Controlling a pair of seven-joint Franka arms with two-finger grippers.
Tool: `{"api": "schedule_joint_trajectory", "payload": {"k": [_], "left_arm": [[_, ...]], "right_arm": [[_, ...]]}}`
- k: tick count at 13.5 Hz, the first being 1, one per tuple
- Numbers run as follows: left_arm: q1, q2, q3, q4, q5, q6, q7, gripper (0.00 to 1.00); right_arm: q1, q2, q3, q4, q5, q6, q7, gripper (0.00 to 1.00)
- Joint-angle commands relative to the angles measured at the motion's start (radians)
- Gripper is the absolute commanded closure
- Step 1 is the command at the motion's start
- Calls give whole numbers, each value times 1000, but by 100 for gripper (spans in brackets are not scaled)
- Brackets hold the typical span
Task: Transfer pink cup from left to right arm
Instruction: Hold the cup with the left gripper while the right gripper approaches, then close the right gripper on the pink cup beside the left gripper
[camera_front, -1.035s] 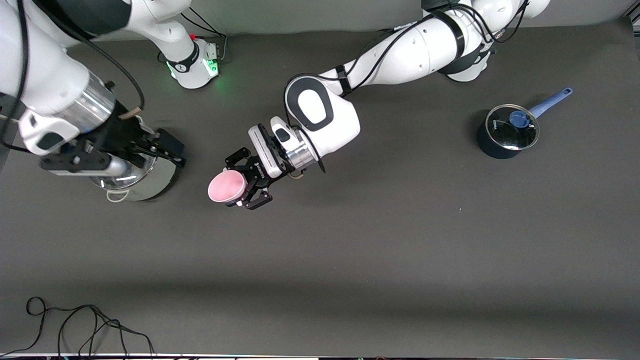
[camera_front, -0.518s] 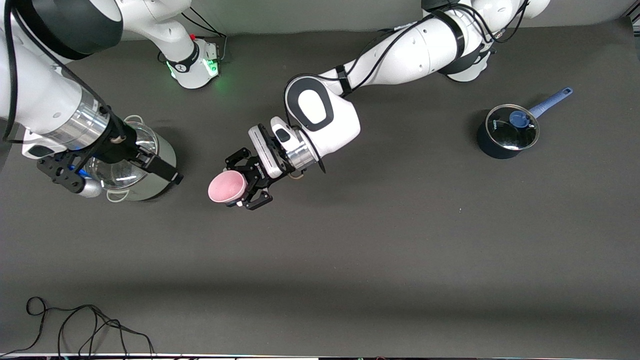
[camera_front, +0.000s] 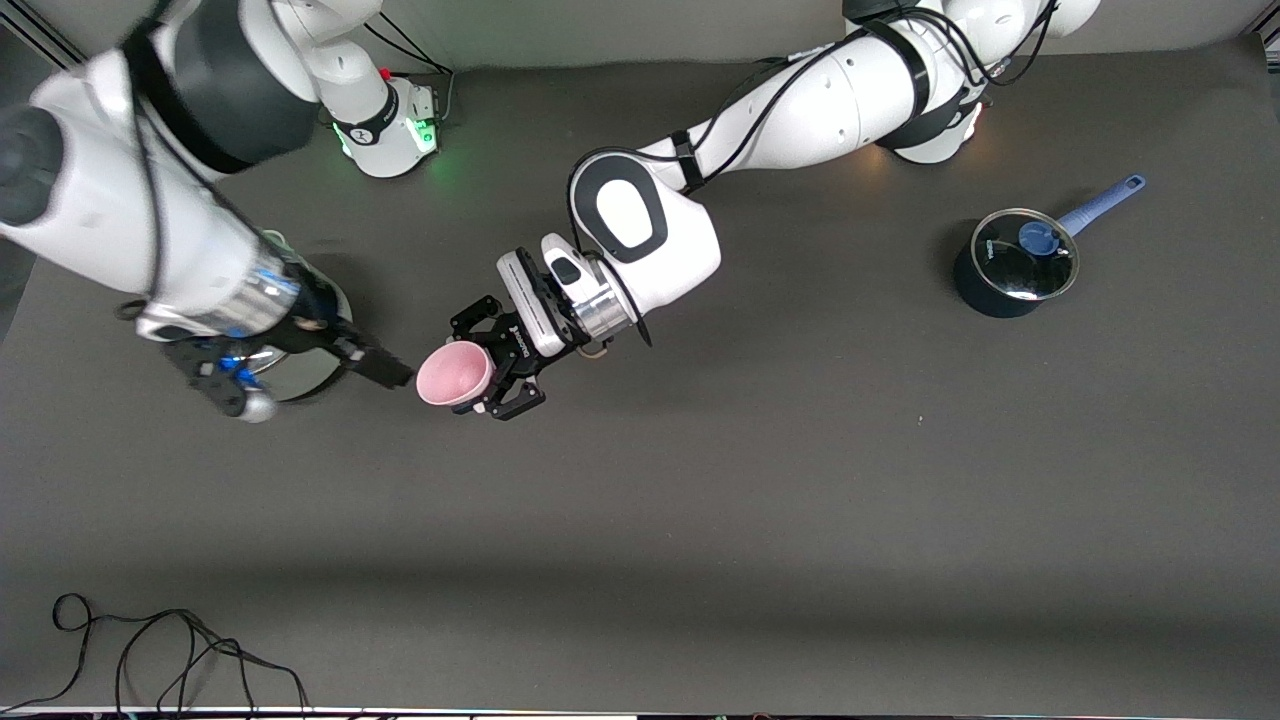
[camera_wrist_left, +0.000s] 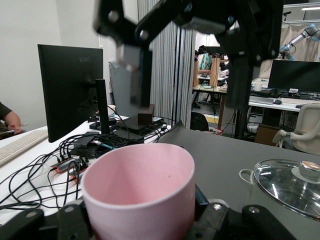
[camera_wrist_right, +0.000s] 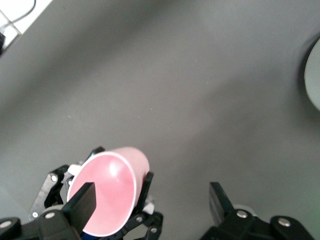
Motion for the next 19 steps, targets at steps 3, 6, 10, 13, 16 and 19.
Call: {"api": "schedule_joint_trajectory", "payload": {"k": [3, 6, 10, 13, 16, 19], "left_arm": [[-18, -9, 17, 22, -14, 15, -11, 100], [-18, -9, 17, 22, -14, 15, -11, 100], [-18, -9, 17, 22, -14, 15, -11, 100], [-18, -9, 17, 22, -14, 15, -11, 100], [-18, -9, 17, 22, -14, 15, -11, 100], [-18, -9, 17, 22, -14, 15, -11, 100]], "right_arm": [[36, 18, -4, 17, -15, -36, 44, 1], [33, 20, -6, 16, -16, -41, 41, 3], [33, 32, -6, 19, -19, -41, 41, 22], [33, 33, -6, 20, -27, -40, 41, 50], [36, 32, -6, 25, -30, -41, 41, 93], [36, 33, -6, 34, -32, -41, 43, 100]]}}
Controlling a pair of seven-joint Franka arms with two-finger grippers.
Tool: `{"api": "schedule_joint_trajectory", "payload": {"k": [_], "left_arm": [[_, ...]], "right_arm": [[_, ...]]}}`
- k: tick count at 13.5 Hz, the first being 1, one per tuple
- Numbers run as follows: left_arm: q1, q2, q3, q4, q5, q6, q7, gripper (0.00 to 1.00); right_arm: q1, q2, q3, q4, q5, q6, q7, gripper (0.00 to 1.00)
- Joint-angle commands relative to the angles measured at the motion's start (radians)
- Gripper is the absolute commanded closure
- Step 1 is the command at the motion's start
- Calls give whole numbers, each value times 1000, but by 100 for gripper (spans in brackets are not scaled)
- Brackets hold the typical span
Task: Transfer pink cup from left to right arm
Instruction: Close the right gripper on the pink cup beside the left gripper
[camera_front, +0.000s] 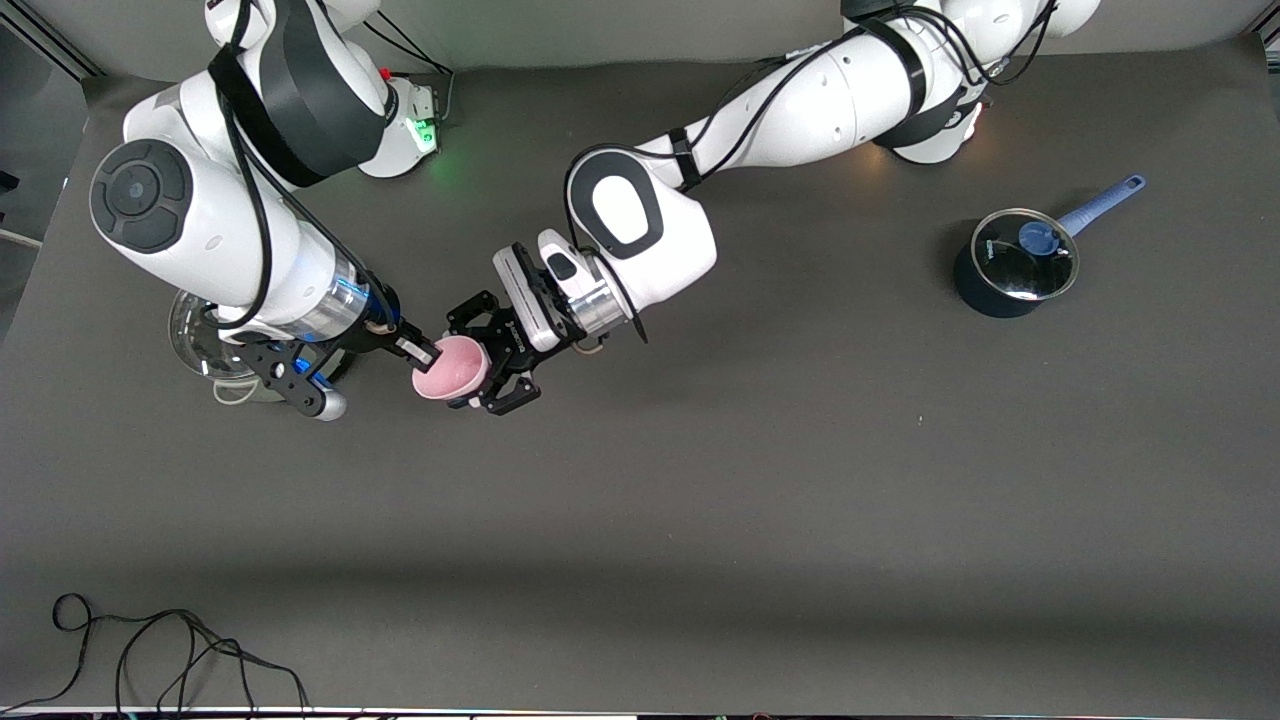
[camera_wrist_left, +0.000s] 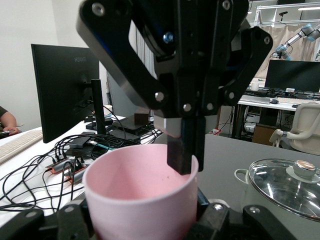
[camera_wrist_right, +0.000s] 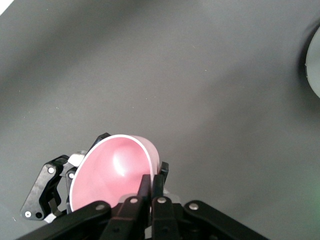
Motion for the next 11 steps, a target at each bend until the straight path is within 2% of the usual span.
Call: {"api": "schedule_joint_trajectory", "payload": {"k": [1, 4, 5, 6, 9, 11], "left_arm": [[-7, -9, 16, 21, -14, 14, -10, 100], [-6, -9, 16, 21, -13, 14, -10, 100], [-4, -10, 38, 21, 7, 14, 0, 1], [-9, -24, 90, 18, 51, 11, -10, 0], [-7, -32, 108, 12, 61, 10, -56, 0], [14, -44, 121, 6, 70, 5, -56, 0]], "right_arm": [[3, 8, -4, 30, -21, -25, 6, 100], [3, 8, -2, 33, -39, -25, 6, 100], [3, 8, -2, 36, -50, -23, 3, 100], [3, 8, -2, 51, -79, -23, 1, 100], [0, 18, -4, 84, -98, -23, -2, 100], [-4, 42, -4, 116, -171, -20, -11, 100]]}}
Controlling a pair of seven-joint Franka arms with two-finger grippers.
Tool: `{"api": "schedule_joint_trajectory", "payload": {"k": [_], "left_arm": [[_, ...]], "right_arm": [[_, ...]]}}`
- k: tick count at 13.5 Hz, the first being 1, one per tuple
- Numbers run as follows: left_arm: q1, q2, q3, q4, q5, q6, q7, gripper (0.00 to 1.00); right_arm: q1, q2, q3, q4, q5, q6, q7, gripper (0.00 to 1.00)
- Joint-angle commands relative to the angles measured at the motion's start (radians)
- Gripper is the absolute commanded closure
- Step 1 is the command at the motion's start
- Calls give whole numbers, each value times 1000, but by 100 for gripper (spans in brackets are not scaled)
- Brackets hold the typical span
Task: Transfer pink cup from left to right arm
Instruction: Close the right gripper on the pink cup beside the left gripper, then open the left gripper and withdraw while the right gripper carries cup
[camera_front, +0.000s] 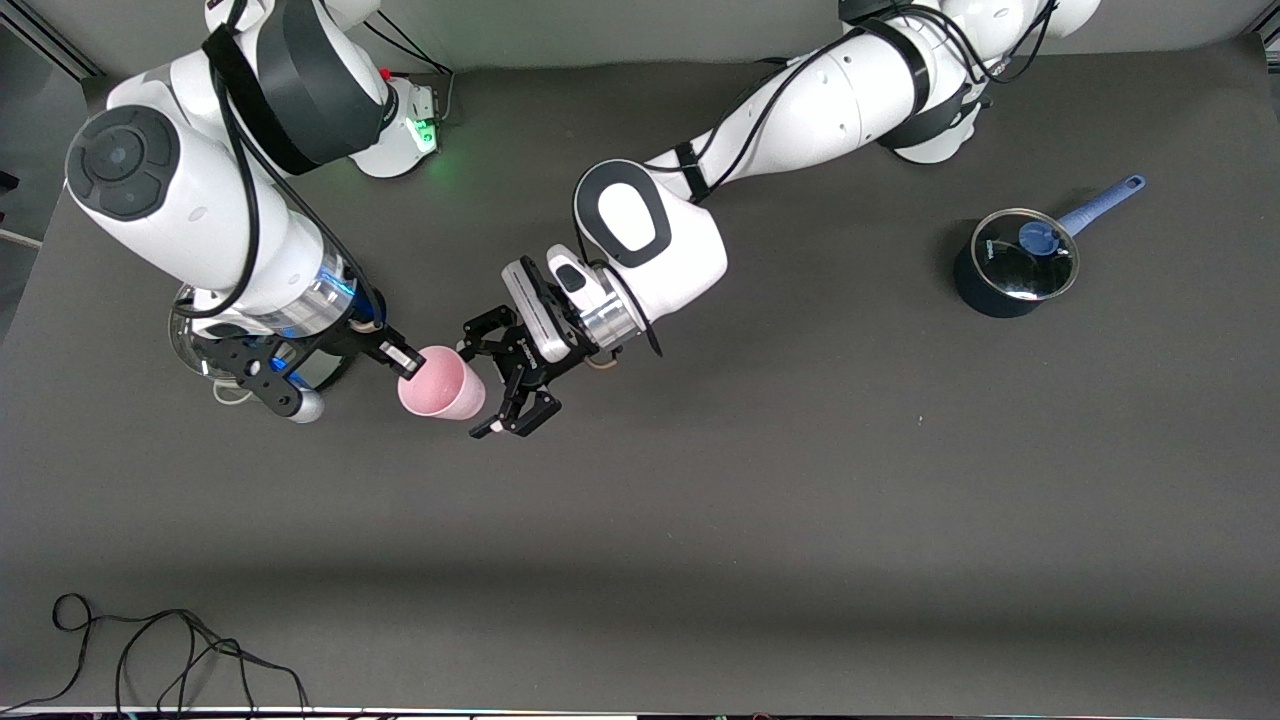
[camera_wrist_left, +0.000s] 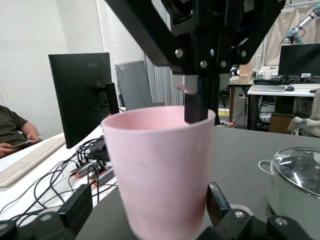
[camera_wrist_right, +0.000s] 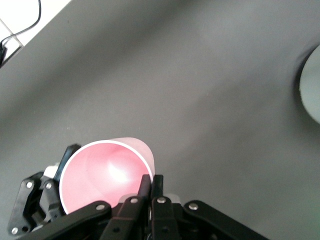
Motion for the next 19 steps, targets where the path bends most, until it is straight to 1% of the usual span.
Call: {"api": "schedule_joint_trajectory", "payload": {"k": [1, 2, 3, 4, 6, 8, 10, 11, 12, 14, 15, 16, 17, 18, 19], "left_arm": [[48, -31, 53, -25, 42, -3, -35, 0], [100, -43, 53, -92, 71, -23, -33, 0], [157, -75, 53, -173, 96, -44, -33, 0], [218, -109, 52, -256, 117, -82, -32, 0], [321, -172, 53, -397, 173, -170, -32, 0], [424, -198, 53, -508, 264, -260, -30, 0], [533, -200, 53, -582, 408, -378, -30, 0], [593, -201, 53, -614, 467, -438, -30, 0], [662, -201, 53, -641, 551, -527, -30, 0], [784, -201, 55, -656, 729, -732, -36, 0], [837, -203, 62, -654, 812, -830, -44, 0], [872, -224, 75, -651, 902, -915, -87, 0], [894, -251, 94, -643, 1019, -1007, -160, 0], [911, -285, 102, -636, 1138, -1099, -252, 0], [940, -307, 99, -626, 1221, -1183, -323, 0]], "right_arm": [[-5, 48, -6, 80, -95, -36, -39, 100], [-11, 59, -12, 102, -106, -34, -85, 100], [-18, 62, -23, 112, -107, -31, -146, 100], [-47, 62, -39, 114, -106, -28, -212, 100], [-128, 60, -44, 116, -104, -27, -426, 100], [-213, 60, -44, 117, -104, -25, -644, 100], [-303, 54, -44, 125, -104, -27, -816, 100], [-340, 51, -46, 122, -98, -27, -890, 100], [-372, 45, -49, 122, -94, -27, -979, 100], [-438, 31, -49, 113, -89, -28, -1105, 100], [-468, 28, -49, 108, -60, -30, -1145, 100], [-498, 25, -50, 105, -4, -31, -1200, 100], [-523, 25, -52, 91, 23, -30, -1255, 100], [-538, 28, -50, 85, 29, -25, -1294, 100], [-546, 39, -50, 85, 43, -19, -1329, 100]]}}
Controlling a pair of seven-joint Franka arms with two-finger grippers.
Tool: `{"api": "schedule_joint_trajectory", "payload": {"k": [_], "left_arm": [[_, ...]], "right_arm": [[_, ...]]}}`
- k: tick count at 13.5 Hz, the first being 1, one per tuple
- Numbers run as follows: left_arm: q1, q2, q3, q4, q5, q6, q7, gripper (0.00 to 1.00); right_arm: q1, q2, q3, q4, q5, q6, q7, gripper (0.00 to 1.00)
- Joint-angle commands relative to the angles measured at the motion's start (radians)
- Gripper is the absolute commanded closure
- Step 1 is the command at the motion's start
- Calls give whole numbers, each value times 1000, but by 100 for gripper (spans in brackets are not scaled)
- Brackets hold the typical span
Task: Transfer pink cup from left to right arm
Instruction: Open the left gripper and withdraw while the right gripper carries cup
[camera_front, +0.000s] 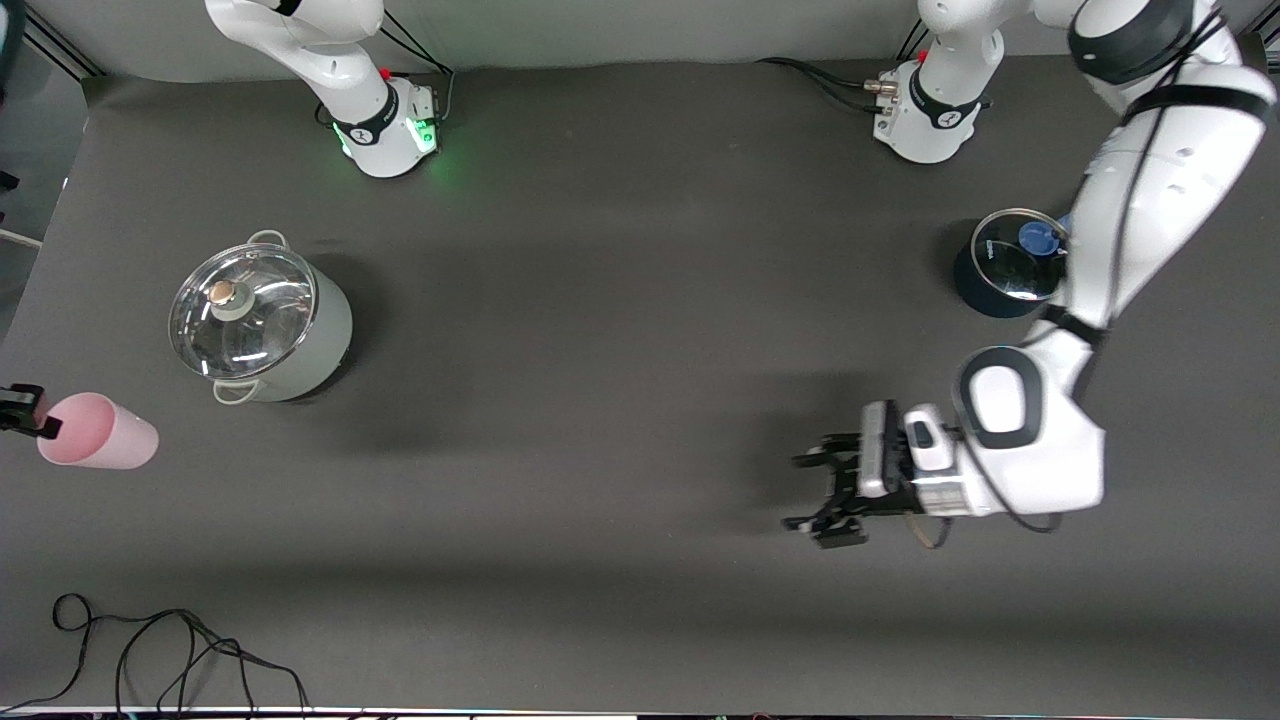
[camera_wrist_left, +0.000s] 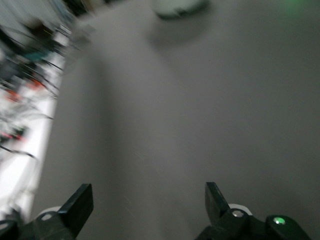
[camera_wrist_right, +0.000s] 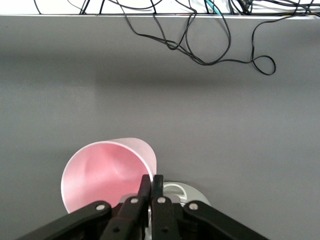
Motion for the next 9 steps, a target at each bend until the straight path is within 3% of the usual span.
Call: {"api": "schedule_joint_trajectory", "payload": {"k": [1, 5, 9], "left_arm": [[30, -138, 30, -33, 171, -204, -196, 0], [82, -299, 76, -36, 320, -563, -474, 0], [80, -466, 151, 5, 404, -731, -756, 0]], "right_arm": [[-21, 20, 4, -21, 62, 22, -105, 100], [-15, 92, 15, -153, 107, 249, -130, 100], [31, 260, 21, -185, 107, 472, -127, 100]]}}
